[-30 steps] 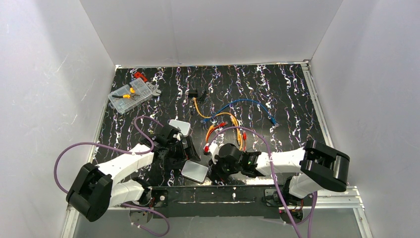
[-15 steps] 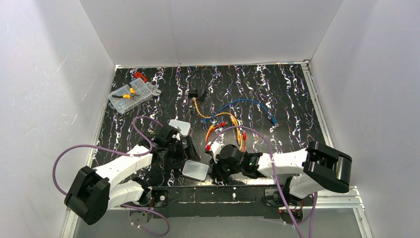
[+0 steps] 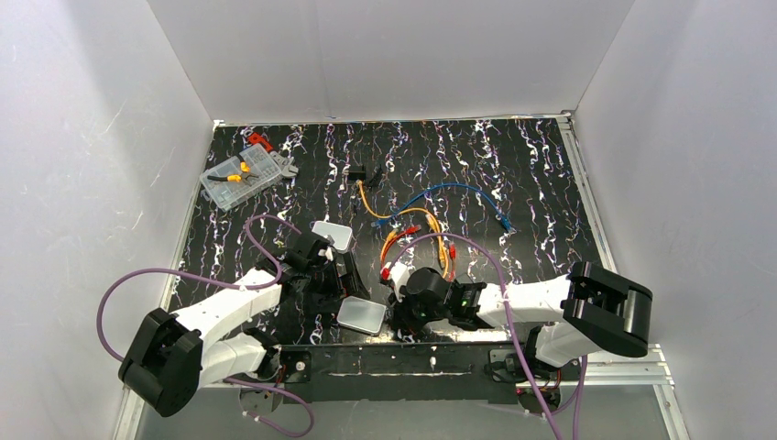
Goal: Insert the plug into the switch port
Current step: Insert the power into the switch port.
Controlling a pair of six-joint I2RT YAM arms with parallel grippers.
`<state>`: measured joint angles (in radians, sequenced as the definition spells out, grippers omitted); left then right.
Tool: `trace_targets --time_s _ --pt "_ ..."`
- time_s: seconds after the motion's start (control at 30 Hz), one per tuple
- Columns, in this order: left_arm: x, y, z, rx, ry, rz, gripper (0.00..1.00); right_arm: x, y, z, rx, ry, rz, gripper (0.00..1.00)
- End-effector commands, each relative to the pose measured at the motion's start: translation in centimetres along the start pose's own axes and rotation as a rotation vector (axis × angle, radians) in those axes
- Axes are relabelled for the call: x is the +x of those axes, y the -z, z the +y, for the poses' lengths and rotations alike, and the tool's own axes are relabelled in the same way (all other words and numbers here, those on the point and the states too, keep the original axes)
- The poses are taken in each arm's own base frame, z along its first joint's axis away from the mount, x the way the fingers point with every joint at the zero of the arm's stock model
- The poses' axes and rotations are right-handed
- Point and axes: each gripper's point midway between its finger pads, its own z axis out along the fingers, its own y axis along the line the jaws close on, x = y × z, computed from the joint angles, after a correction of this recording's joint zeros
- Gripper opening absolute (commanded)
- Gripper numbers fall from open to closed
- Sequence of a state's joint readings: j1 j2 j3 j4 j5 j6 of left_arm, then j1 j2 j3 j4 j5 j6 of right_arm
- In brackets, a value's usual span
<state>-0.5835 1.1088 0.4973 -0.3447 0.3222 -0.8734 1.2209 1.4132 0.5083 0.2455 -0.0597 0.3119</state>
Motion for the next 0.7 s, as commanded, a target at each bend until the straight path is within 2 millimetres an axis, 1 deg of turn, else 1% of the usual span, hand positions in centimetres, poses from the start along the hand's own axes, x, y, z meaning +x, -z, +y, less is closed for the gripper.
trace_targets --time_s 0.0,0.5,0.67 --pt "0.25 0.26 0.33 -0.008 -0.006 0.01 0.98 -1.91 -0.08 0.8 -0.022 0.006 -0.072 0.01" --pt "0.48 0.11 0.31 0.004 -0.007 0.021 0.98 -2.36 -0.4 0.54 -0.011 0.017 -0.099 0.01" --pt "0.6 0.16 0.4 0.004 -0.012 0.025 0.98 -2.61 -0.47 0.77 -0.026 0.035 -0.112 0.01"
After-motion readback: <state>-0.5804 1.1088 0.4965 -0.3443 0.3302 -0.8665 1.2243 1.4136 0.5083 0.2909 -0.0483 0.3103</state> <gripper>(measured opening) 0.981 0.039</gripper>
